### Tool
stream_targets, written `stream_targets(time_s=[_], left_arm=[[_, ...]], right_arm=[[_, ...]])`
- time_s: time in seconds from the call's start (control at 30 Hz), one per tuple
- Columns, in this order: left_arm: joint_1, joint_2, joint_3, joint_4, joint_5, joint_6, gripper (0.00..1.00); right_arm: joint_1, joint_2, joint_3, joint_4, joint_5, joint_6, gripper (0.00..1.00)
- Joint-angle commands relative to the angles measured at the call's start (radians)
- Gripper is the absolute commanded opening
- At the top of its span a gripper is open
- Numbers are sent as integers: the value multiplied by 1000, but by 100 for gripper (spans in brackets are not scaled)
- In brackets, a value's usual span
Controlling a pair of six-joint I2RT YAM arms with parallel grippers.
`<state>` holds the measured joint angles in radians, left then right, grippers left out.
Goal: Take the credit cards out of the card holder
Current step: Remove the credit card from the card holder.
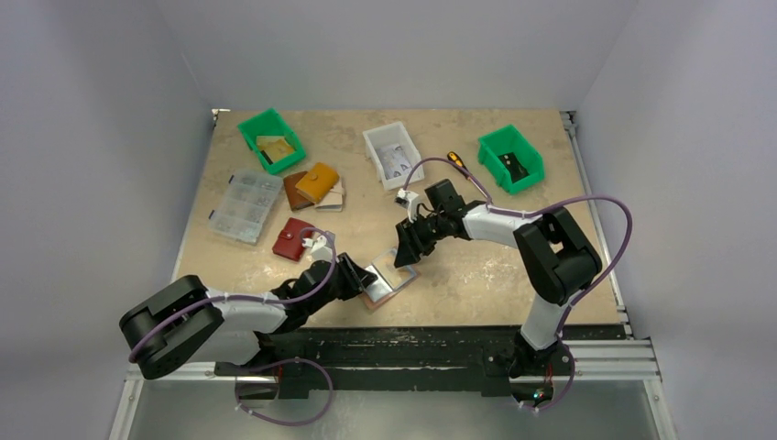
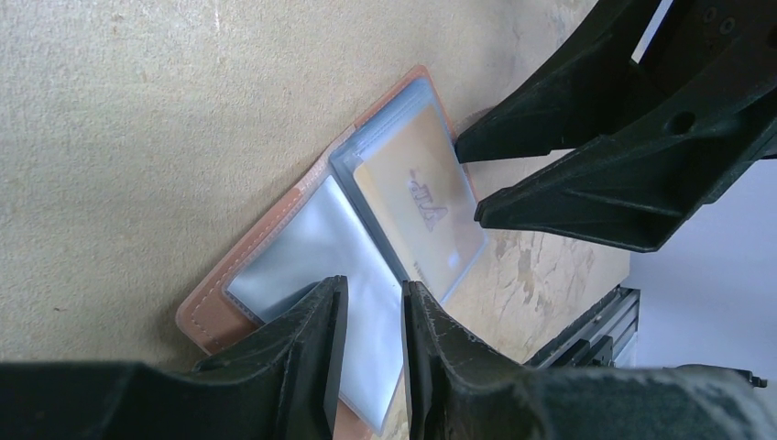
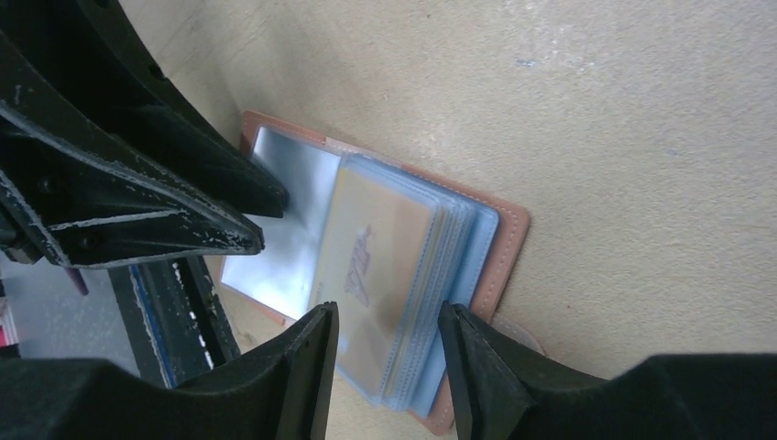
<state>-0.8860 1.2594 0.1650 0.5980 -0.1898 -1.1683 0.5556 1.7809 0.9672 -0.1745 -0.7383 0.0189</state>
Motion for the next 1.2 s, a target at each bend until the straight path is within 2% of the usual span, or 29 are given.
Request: stream_targets(time_s=[0.0,0.2,0.43,1.17], left_arm=[[-7,10,-11,56,1,-11,31],[-6,29,-13,77,8,-14,31],[-7,35,-15,89,12,-16,31],[-7,71,-18,140,28,-25,29]], right_arm=[[4,-17,24,-23,54,-14,54],[4,-17,27,-34,14,-56,52],[4,-21,32,-43,-73,-67,44],[16,0,32,-44,-78,-51,45]])
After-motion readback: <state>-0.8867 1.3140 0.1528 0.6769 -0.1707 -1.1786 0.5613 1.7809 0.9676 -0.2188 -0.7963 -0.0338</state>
